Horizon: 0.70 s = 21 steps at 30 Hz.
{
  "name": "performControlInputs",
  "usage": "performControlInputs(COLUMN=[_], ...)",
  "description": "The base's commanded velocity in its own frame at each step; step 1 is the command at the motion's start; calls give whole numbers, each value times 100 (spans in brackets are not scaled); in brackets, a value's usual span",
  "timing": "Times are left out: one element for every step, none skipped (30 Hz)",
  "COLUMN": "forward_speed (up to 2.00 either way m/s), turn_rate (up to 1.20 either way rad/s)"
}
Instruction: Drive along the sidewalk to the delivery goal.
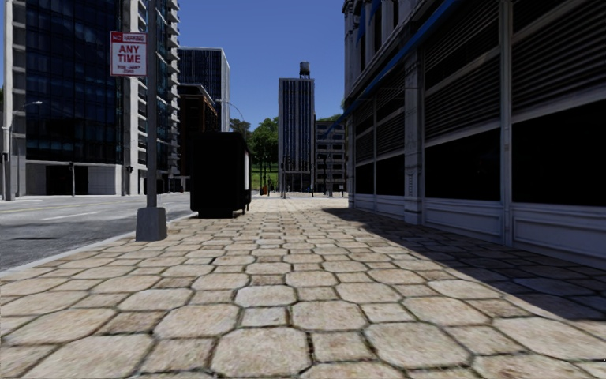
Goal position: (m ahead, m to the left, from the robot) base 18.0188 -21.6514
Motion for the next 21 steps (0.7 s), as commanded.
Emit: performControlInputs(forward_speed=[200,200,200,200,200,200,200,200,200,200,200,200,200,200,200,200,200,200,200,200,200], turn_rate=[0,0,0,0,0,0,0,0,0,0,0,0,0,0,0,0,0,0,0,0,0])
